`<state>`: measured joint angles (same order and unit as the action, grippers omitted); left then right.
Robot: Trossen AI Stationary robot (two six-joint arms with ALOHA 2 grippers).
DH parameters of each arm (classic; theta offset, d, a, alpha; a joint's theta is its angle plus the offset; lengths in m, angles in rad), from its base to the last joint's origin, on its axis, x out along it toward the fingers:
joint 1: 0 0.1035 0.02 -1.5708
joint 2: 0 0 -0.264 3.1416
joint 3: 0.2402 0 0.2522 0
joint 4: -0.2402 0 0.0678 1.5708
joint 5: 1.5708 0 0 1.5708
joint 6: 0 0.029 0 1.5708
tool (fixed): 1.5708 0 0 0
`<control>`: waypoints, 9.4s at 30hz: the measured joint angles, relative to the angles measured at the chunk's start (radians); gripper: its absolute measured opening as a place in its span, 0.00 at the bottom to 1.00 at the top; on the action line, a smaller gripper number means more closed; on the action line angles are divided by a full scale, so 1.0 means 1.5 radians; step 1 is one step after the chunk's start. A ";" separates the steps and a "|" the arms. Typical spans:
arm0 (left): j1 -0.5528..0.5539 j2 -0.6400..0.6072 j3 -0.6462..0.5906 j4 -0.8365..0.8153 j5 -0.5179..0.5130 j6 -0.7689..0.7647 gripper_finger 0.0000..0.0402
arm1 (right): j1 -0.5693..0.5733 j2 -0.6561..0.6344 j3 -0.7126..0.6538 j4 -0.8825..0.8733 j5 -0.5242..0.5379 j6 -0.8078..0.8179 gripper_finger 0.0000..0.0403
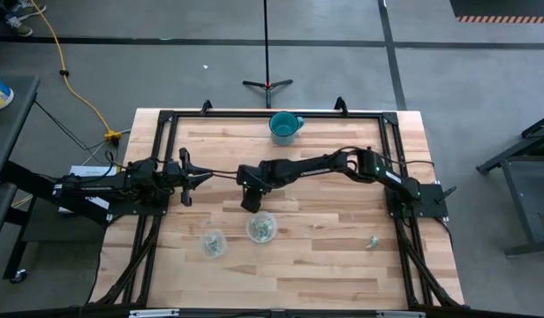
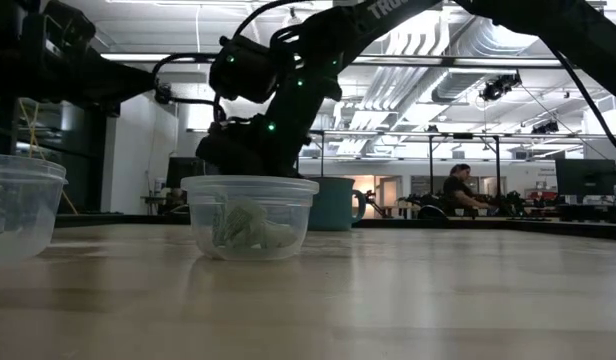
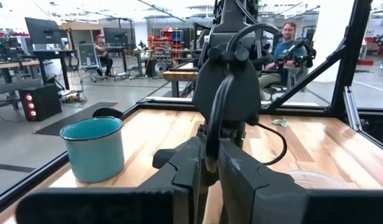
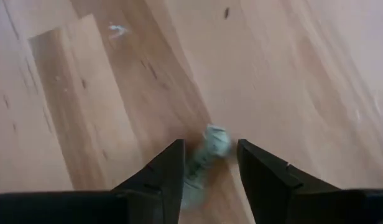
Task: Pick and place items into bin
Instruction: Put the stevia packet into the left transparent bin, then return to Home Position
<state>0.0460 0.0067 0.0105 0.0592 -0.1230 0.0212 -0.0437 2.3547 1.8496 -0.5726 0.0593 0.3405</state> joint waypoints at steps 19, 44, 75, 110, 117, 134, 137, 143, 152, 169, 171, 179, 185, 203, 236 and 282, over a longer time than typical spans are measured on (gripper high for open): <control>0.000 0.000 0.000 0.000 -0.001 0.000 0.23 | 0.036 -0.034 0.001 0.141 -0.073 -0.121 0.01; 0.000 0.000 0.000 0.001 -0.001 0.000 0.23 | 0.147 0.023 0.000 0.493 -0.178 -0.368 0.05; 0.000 0.000 0.000 -0.001 -0.001 0.000 0.23 | 0.146 -0.093 0.000 0.204 -0.071 -0.296 0.50; 0.000 0.000 0.000 -0.001 -0.001 0.000 0.23 | 0.438 -0.570 -0.634 -0.044 0.046 0.370 0.20; 0.000 0.000 0.000 -0.001 -0.001 0.000 0.23 | 0.495 -0.566 -0.635 -0.120 -0.020 0.404 0.22; 0.000 0.000 0.000 -0.001 -0.001 0.000 0.23 | 0.563 -0.566 -0.635 -0.252 -0.053 0.497 0.32; 0.000 0.000 0.000 -0.001 -0.001 0.000 0.23 | 0.564 -0.566 -0.635 -0.250 -0.045 0.475 0.41; 0.000 0.000 0.000 -0.001 -0.001 0.000 0.23 | 0.567 -0.566 -0.636 -0.277 -0.051 0.428 0.54; 0.000 0.000 0.000 -0.001 -0.001 0.000 0.23 | 0.584 -0.566 -0.637 -0.300 -0.025 0.431 0.54; 0.000 0.000 0.000 -0.001 -0.001 0.000 0.23 | 0.636 -0.449 -0.637 -0.286 -0.001 0.375 0.53; 0.000 0.000 0.000 -0.001 -0.001 0.000 0.23 | 0.636 -0.432 -0.634 -0.286 -0.005 0.357 0.53; 0.000 0.000 0.000 0.000 -0.001 0.000 0.23 | 0.635 -0.412 -0.633 -0.282 -0.046 0.346 0.41; 0.000 0.000 0.000 0.000 -0.001 0.000 0.23 | 0.636 -0.410 -0.635 -0.278 -0.064 0.364 0.14; 0.000 0.000 0.000 0.015 -0.001 0.000 0.23 | 0.379 -0.404 -0.591 0.347 0.385 0.052 0.01; 0.000 0.000 0.000 0.011 -0.001 0.018 0.23 | 0.156 0.000 -0.121 0.654 -0.216 -0.287 0.08; 0.000 0.000 0.000 -0.006 -0.001 0.018 0.23 | 0.109 -0.554 -0.868 0.932 0.073 -0.181 0.06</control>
<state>0.0458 0.0068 0.0105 0.0508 -0.1243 0.0479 0.1201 1.5236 0.5472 0.8253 0.1693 0.0684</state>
